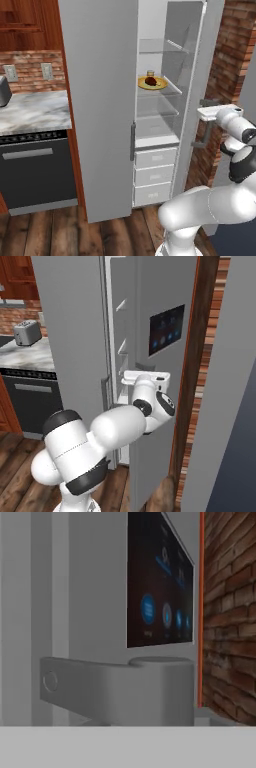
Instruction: Retrieve the steak from the fridge and place it on the saucepan with marinade on the stove.
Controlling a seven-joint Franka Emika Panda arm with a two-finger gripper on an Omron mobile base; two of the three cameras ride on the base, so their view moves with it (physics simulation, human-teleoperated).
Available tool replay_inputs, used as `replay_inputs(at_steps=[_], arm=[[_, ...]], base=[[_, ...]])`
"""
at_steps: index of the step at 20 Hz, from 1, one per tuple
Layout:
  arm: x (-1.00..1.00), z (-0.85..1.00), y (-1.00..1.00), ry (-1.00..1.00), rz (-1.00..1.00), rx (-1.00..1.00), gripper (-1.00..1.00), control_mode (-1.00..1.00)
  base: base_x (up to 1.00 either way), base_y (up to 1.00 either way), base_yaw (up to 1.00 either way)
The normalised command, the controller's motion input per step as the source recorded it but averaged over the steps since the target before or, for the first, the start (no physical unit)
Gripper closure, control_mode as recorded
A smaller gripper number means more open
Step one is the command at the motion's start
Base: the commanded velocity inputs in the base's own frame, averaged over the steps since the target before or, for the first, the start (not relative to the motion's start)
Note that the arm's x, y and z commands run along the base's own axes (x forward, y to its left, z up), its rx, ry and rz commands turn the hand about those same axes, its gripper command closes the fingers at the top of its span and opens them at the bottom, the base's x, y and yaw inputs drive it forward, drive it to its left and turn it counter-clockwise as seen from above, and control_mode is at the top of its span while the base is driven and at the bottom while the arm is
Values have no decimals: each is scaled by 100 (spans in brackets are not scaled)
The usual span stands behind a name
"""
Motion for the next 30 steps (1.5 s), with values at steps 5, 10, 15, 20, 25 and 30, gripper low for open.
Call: replay_inputs(at_steps=[5,10,15,20,25,30], arm=[[-38,0,-33,0,-1,0,100,-100],[-36,0,-16,0,-3,0,100,-100],[-27,0,-2,0,-5,0,100,-100],[-18,0,-8,0,-4,0,100,-100],[-5,0,-2,0,-1,0,100,-100],[0,0,0,0,0,0,100,-100]], base=[[0,0,0],[0,0,0],[0,0,0],[0,0,0],[0,0,0],[0,0,0]])
